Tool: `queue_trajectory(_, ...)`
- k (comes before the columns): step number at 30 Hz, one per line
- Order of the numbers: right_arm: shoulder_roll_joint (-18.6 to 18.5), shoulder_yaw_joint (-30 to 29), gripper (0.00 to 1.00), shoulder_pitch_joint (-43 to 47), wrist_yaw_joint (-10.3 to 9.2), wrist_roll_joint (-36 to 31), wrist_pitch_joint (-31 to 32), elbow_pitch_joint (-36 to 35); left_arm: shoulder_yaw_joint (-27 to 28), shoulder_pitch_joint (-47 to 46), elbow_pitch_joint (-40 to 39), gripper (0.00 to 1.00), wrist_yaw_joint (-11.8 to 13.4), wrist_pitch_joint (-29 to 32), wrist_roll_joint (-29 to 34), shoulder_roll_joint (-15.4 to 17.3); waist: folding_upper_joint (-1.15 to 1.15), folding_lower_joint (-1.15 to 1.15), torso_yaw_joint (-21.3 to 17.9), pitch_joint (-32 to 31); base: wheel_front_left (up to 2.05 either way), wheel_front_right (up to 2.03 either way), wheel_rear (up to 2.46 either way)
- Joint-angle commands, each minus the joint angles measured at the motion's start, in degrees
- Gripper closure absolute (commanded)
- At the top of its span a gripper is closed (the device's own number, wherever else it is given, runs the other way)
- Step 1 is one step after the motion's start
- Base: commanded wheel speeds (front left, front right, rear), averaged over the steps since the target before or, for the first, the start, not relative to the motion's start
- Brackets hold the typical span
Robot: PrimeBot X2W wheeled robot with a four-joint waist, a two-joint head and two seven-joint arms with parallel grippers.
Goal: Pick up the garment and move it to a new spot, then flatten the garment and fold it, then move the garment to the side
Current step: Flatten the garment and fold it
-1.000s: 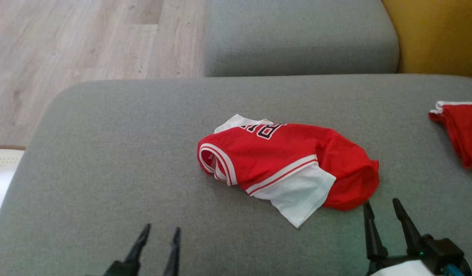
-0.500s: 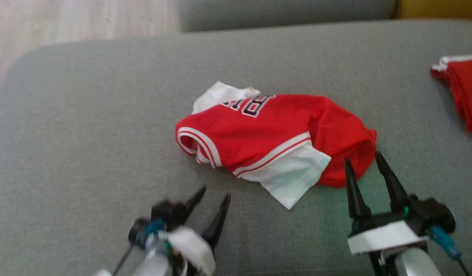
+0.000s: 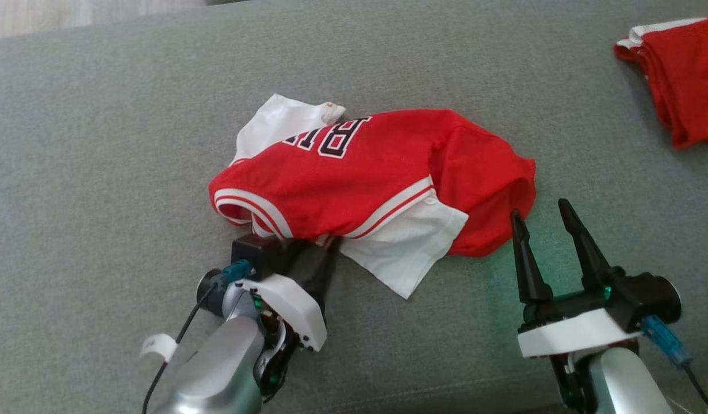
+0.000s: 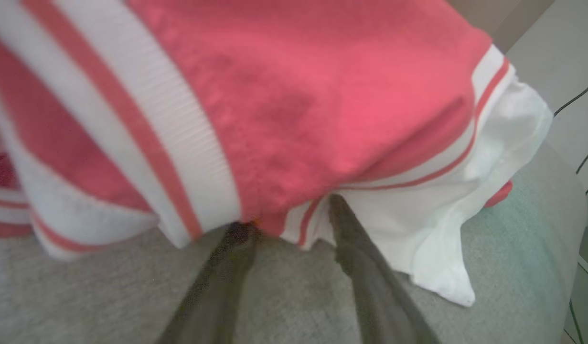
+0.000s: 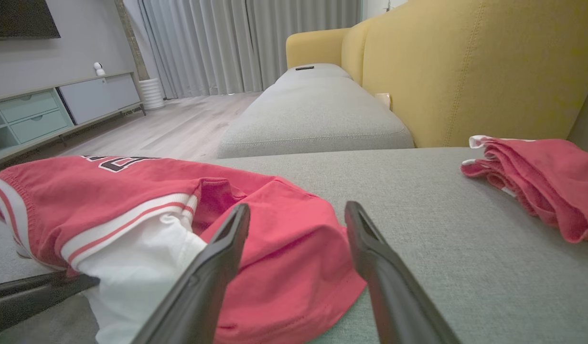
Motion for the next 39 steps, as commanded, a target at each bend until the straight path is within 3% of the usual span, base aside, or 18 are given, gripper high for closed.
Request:
queue_trajectory(1,-0.6,1.3,0.0,-1.7,0.37,-0.2,-0.2,-2.0,1.9,-1.2,-0.9,0.82,0.5,-0.3,0.0,0.1,0.0,-0.01,-0.3,-0.1,0.0,0.0,0.0)
queue_trajectory(2,-0.6,1.3,0.0,-1.7,0.37,-0.2,-0.2,-2.0,1.9,-1.3,-1.0,1.0,0.5,-0.3,0.4,0.1,0.0,-0.01,-0.4,-0.1,0.0,0.0,0.0)
queue_trajectory(11,-0.3,0.4,0.0,-0.6,0.37,0.4,-0.2,-1.8,3.5,1.7,-7.6,1.0,-0.5,-0.3,6.3,0.7,0.0,-0.01,-1.1,-4.0,0.0,0.0,0.0)
queue_trajectory(16,-0.2,0.3,0.0,1.0,0.37,1.3,-0.2,-1.4,-0.7,0.8,-16.6,1.0,-2.0,1.8,6.3,2.3,0.0,-0.01,-2.1,-7.9,0.0,0.0,0.0)
queue_trajectory(23,-0.2,1.4,0.0,1.0,0.37,4.5,-0.2,-2.3,-5.9,-12.9,-29.8,1.0,-2.4,9.8,-2.9,5.2,0.0,-0.01,-6.2,-9.4,0.0,0.0,0.0)
queue_trajectory(26,-0.2,1.8,0.0,0.3,0.37,5.6,-0.2,-2.7,-6.1,-21.9,-29.2,1.0,-2.4,11.7,-9.5,5.0,0.0,-0.01,-8.1,-9.0,0.0,0.0,0.0)
queue_trajectory(33,-0.2,2.4,0.0,0.1,0.37,6.0,-0.2,-3.1,-5.3,-41.2,-20.3,1.0,-2.4,8.5,-15.4,4.9,0.0,-0.01,-10.7,-9.8,0.0,0.0,0.0)
queue_trajectory(39,-0.2,1.0,0.0,1.2,0.37,5.1,-0.2,-3.3,-4.3,-45.3,-16.6,1.0,-2.4,4.6,-18.6,6.8,0.0,-0.01,-9.5,-11.4,0.0,0.0,0.0)
